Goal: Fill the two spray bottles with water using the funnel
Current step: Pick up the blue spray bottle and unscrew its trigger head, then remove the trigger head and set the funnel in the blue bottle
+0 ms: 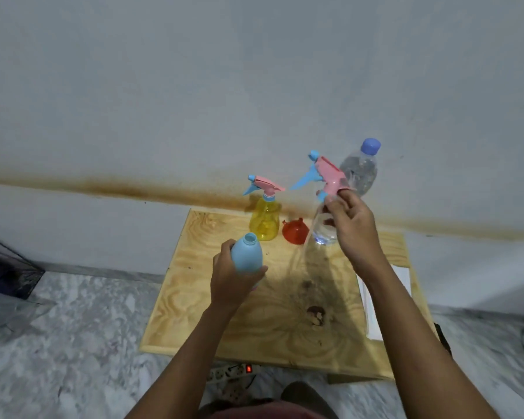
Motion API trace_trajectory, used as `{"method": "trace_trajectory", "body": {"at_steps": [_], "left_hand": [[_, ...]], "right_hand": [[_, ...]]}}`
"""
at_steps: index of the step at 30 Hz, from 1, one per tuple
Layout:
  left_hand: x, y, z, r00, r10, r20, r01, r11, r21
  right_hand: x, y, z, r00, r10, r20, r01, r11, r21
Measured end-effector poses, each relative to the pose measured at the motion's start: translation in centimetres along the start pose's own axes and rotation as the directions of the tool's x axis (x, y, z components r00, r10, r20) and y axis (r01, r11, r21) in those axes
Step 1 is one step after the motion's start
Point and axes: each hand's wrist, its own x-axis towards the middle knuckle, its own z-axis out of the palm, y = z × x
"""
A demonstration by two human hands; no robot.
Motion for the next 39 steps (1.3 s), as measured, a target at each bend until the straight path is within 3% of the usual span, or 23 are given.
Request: {"method": "trace_trajectory", "body": {"at_steps": [6,18,25,39], "left_hand": [[-1.3,-1.9,3.9,0.995,-0.062,0.081,0.062,0.998,-0.002],[-3.2,-2.6,6.4,0.990,-0.127,0.061,0.126,0.992,0.016],[-3.8,-2.1,4.7,0.989,-0.058,0.133,0.052,0.998,0.046],[-2.3,-1.8,4.2,0.979,-0.126,0.160,0.119,0.992,0.051]], "right_hand": [[-1.0,9.6,-1.7,0.963,0.256,0.084,-0.209,0.907,-0.366],[-1.1,16.8,-2.1,0.839,0.517,0.167,-0.399,0.795,-0.456],[-0.1,18.4,-1.9,0.797,0.572,0.192,-0.420,0.755,-0.504],[0.4,20.8,-2.4,0.847,0.527,0.074,-0.397,0.718,-0.572]]}}
